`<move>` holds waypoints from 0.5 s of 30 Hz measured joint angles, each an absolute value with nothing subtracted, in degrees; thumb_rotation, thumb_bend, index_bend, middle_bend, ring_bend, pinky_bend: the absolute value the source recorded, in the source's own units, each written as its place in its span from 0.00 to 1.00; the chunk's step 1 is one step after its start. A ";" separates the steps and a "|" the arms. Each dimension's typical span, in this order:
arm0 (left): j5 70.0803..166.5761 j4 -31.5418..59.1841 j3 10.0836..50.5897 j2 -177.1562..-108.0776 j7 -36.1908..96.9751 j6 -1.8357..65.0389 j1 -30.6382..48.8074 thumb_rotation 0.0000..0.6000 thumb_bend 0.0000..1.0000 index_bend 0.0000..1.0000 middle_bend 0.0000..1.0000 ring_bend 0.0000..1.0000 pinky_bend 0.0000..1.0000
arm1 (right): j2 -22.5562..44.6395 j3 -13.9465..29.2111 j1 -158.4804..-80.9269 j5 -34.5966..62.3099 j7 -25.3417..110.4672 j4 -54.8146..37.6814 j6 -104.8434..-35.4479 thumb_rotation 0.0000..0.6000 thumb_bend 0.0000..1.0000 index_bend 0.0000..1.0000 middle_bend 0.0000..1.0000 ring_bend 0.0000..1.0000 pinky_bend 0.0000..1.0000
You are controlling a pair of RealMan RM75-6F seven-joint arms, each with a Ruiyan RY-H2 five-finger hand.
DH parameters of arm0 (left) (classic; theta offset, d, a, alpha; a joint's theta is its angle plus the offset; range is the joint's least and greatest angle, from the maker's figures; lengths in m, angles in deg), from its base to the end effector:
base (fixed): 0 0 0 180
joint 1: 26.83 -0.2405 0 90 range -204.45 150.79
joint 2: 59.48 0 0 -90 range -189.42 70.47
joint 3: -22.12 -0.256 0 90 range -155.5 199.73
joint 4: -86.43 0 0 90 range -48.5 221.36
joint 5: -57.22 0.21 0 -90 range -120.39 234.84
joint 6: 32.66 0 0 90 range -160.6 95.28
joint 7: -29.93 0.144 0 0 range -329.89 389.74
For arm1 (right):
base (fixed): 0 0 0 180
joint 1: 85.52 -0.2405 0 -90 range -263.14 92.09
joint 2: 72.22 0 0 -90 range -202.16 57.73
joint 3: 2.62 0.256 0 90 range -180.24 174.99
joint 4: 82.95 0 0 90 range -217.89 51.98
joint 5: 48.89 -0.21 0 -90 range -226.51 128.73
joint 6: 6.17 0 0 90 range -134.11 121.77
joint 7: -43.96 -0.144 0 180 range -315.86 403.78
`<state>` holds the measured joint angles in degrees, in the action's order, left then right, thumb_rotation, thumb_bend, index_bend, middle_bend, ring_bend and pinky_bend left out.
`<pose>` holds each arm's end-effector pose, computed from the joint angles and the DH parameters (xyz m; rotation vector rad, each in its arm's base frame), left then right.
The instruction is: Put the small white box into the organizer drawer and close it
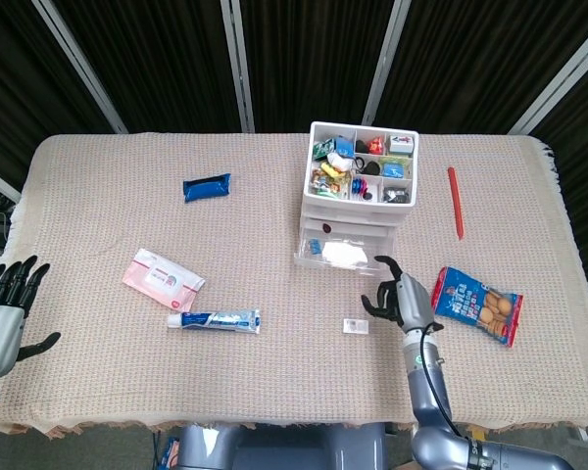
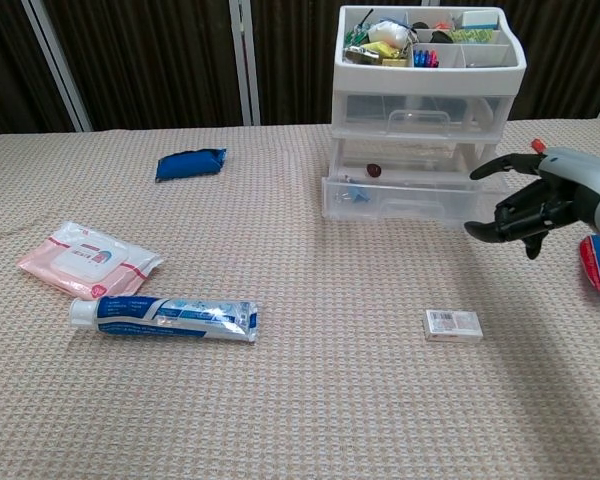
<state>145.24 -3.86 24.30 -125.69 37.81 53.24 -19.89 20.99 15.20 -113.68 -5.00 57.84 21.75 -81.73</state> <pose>-0.3037 0.1899 0.1489 -1.4723 -0.7556 -0.8510 -0.1636 -0.2834 0.0034 1.0939 -1.6176 1.1164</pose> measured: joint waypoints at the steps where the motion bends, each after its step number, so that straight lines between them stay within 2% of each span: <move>1: 145.29 -3.84 24.28 -125.71 37.81 53.26 -19.89 1.00 0.13 0.06 0.00 0.00 0.00 | 20.38 14.28 -113.37 -4.02 58.36 22.24 -82.03 1.00 0.18 0.23 0.77 0.75 0.65; 7: 145.64 -3.74 24.30 -125.92 38.01 53.60 -19.88 1.00 0.13 0.06 0.00 0.00 0.00 | 16.78 6.46 -111.15 4.16 62.43 24.18 -83.85 1.00 0.09 0.23 0.78 0.75 0.65; 12: 145.71 -3.48 24.43 -126.17 38.15 54.09 -20.02 1.00 0.13 0.06 0.00 0.00 0.00 | 16.63 -0.03 -109.60 11.46 66.07 20.66 -84.77 1.00 0.09 0.27 0.78 0.75 0.65; 15: 145.69 -3.36 24.50 -126.27 38.17 54.11 -20.01 1.00 0.13 0.06 0.00 0.00 0.00 | 18.02 -2.21 -108.67 13.69 67.21 17.75 -84.81 1.00 0.10 0.32 0.78 0.75 0.65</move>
